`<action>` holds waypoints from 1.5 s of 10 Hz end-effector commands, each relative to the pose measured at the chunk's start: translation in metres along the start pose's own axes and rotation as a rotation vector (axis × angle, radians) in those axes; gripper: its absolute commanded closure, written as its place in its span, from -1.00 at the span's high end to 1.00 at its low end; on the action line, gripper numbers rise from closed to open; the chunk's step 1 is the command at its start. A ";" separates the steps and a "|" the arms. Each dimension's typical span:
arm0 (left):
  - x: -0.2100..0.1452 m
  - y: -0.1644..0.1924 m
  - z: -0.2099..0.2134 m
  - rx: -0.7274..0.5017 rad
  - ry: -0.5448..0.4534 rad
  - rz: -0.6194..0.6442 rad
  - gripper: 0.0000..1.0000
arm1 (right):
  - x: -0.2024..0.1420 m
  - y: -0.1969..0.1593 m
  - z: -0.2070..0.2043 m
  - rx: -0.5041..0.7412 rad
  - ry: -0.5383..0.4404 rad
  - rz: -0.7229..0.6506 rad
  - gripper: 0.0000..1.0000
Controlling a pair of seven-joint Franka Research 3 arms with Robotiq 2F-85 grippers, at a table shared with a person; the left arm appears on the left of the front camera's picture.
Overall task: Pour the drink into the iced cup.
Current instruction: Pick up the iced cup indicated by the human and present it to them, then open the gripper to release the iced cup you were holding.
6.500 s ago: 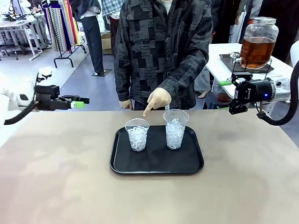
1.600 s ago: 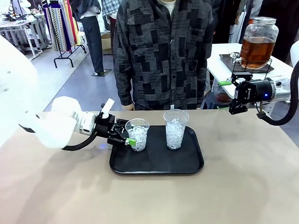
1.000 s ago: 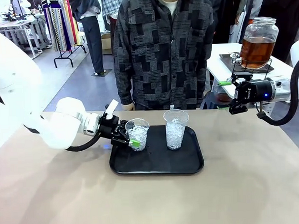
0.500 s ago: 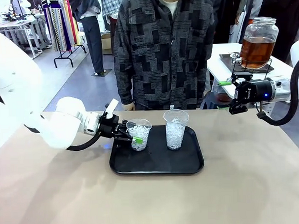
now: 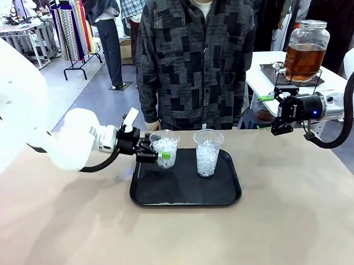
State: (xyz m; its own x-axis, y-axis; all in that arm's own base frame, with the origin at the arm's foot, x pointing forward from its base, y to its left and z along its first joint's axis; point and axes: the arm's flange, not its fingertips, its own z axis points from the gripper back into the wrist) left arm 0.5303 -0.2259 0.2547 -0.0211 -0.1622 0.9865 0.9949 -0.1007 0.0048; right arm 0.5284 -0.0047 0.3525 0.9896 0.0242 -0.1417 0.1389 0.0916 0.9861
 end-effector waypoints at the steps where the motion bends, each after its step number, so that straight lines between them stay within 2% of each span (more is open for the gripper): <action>1: 0.055 0.011 0.005 0.040 -0.027 -0.010 0.21 | 0.000 0.001 0.000 -0.001 -0.003 0.005 1.00; 4: 0.118 0.055 0.013 0.066 -0.015 0.051 0.21 | 0.000 0.001 0.000 -0.001 -0.003 0.005 1.00; 7: 0.149 0.086 0.025 0.122 -0.038 0.063 0.21 | 0.000 0.001 0.000 -0.001 -0.003 0.005 1.00; 9: 0.149 0.075 0.025 0.108 -0.026 0.059 0.21 | 0.000 0.001 0.000 -0.001 -0.003 0.005 1.00; 15: 0.149 0.075 0.025 0.108 -0.026 0.059 0.21 | 0.000 0.001 0.000 -0.001 -0.003 0.005 1.00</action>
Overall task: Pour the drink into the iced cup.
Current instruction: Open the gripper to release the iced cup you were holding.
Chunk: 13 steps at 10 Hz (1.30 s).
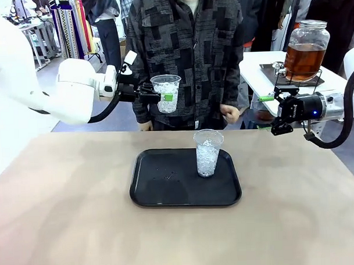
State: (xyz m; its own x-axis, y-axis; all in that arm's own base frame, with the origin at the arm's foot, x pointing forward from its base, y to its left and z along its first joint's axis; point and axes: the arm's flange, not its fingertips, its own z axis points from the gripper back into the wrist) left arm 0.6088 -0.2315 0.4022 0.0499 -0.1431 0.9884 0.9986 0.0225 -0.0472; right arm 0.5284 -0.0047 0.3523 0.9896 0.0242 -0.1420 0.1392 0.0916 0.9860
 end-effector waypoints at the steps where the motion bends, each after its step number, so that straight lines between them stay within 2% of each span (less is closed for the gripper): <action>1: 0.004 -0.005 0.000 -0.006 -0.004 -0.011 0.21 | 0.000 0.001 0.000 -0.001 -0.003 0.005 1.00; 13: 0.004 -0.005 0.000 -0.006 -0.004 -0.011 0.21 | 0.000 0.001 0.000 -0.001 -0.003 0.005 1.00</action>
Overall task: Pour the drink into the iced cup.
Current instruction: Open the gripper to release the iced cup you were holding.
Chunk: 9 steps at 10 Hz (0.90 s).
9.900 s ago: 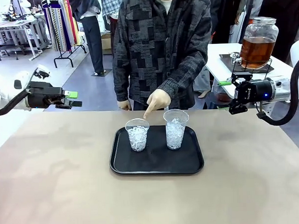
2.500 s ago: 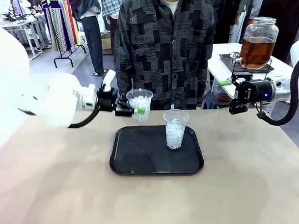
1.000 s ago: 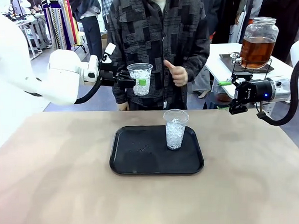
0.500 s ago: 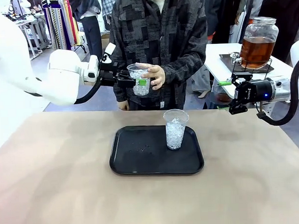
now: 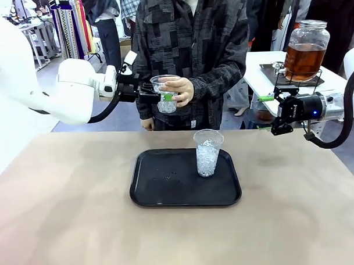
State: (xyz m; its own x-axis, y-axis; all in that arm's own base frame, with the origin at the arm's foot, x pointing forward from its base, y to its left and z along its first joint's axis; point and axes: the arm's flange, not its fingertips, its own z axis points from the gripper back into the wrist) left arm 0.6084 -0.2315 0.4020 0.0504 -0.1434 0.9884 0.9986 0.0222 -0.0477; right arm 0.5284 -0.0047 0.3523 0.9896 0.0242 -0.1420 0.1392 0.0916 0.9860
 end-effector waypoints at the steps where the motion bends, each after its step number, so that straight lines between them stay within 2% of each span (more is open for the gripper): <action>1: 0.004 -0.004 0.000 -0.005 -0.004 -0.011 0.21 | 0.000 0.001 0.000 -0.001 -0.003 0.005 1.00; 9: 0.004 -0.004 0.000 -0.005 -0.004 -0.011 0.21 | 0.000 0.001 0.000 -0.001 -0.003 0.005 1.00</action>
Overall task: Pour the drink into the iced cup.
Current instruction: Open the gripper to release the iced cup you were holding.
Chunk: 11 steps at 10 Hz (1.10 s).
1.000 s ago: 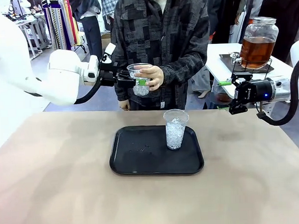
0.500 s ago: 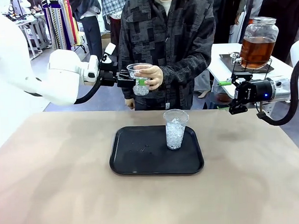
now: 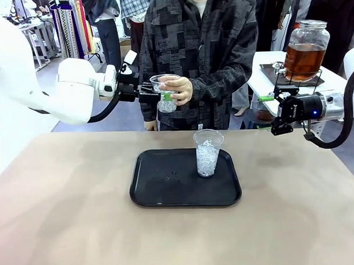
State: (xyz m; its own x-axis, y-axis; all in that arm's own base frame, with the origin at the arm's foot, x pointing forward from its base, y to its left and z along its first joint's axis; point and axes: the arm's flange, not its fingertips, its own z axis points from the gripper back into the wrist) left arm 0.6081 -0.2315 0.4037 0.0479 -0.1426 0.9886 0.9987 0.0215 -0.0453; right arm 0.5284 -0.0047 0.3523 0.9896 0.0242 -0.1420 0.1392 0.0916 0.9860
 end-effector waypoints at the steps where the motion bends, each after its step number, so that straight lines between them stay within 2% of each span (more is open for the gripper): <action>1: 0.002 -0.004 -0.001 -0.005 -0.003 -0.009 0.21 | 0.000 0.001 0.000 -0.001 -0.003 0.005 1.00; 3: 0.002 -0.004 -0.001 -0.005 -0.003 -0.009 0.21 | 0.000 0.001 0.000 -0.001 -0.003 0.005 1.00; 4: 0.000 0.000 0.000 0.000 0.000 0.000 0.48 | 0.000 0.001 0.000 -0.001 -0.003 0.005 1.00; 5: -0.001 0.000 0.003 0.001 -0.005 0.006 0.88 | 0.000 0.001 0.000 -0.001 -0.003 0.005 1.00; 6: -0.002 0.000 0.008 0.004 -0.004 0.006 1.00 | 0.000 0.001 0.000 -0.001 -0.003 0.005 1.00; 9: -0.009 -0.003 0.027 0.024 -0.013 -0.009 1.00 | 0.000 0.001 0.000 -0.001 -0.003 0.005 1.00; 11: -0.027 -0.010 0.058 0.044 -0.020 -0.016 1.00 | 0.000 0.001 0.000 -0.001 -0.003 0.005 1.00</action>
State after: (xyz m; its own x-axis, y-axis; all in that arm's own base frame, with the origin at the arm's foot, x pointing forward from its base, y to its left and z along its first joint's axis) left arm 0.6108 -0.1859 0.3914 0.0574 -0.1359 0.9891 0.9966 0.0672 -0.0486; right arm 0.5284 -0.0048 0.3524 0.9896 0.0240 -0.1419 0.1392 0.0916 0.9860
